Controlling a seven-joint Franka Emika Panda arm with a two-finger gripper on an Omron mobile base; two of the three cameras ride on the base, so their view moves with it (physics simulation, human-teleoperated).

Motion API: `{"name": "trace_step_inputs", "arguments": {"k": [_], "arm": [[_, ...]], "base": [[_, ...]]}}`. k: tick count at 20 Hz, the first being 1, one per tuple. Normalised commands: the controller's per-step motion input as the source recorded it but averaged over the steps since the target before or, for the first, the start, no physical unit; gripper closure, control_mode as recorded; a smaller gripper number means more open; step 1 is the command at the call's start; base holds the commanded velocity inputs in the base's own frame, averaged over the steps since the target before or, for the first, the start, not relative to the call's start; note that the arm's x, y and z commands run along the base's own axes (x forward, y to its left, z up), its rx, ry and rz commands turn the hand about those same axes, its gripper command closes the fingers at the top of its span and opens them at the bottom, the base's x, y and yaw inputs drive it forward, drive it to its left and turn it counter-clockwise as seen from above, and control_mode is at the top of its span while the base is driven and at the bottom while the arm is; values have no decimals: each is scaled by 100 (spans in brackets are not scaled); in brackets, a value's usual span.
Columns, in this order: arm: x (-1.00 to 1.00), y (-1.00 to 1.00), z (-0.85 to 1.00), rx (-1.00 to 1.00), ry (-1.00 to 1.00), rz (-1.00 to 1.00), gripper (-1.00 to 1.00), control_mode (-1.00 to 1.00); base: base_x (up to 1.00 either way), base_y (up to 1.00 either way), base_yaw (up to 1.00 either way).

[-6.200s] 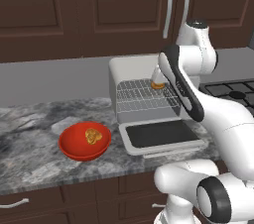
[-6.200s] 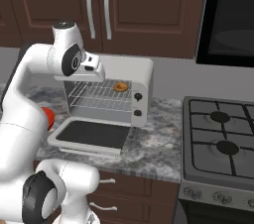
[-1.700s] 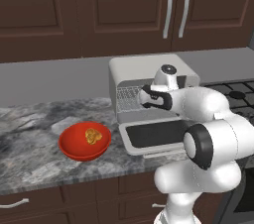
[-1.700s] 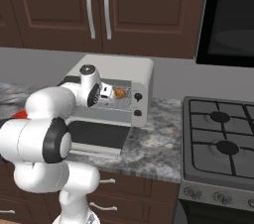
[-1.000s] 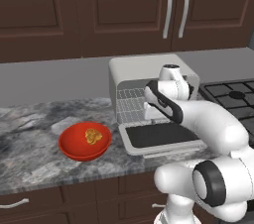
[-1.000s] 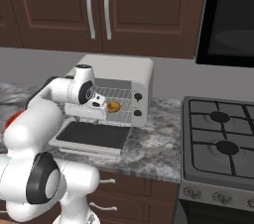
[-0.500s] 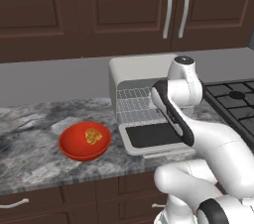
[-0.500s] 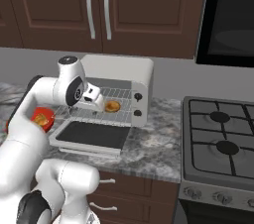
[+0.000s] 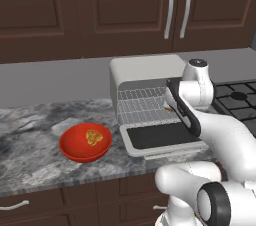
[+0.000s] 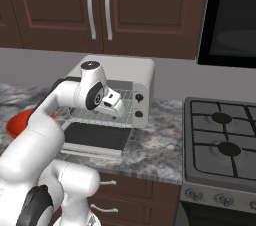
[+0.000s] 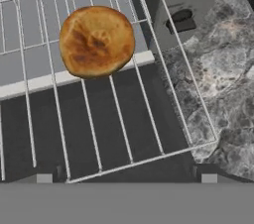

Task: Pick up the heated bread from the toaster oven and place it in the bowl. Then move the bread bowl to the dining counter.

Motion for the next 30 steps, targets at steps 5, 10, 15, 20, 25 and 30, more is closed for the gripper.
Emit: {"name": "trace_step_inputs", "arguments": {"k": [5, 10, 15, 20, 25, 30], "arm": [[54, -8, -21, 0, -15, -9, -100, -100], [65, -4, 1, 0, -10, -7, -100, -100], [20, 3, -11, 0, 0, 0, -100, -100], [12, 6, -4, 0, 0, 1, -100, -100], [6, 24, -16, 0, 0, 5, -100, -100], [0, 4, -20, 0, 0, 3, -100, -100]], "base": [[0, 0, 0], [0, 0, 0], [0, 0, 0], [0, 0, 0], [0, 0, 0], [0, 0, 0]]}}
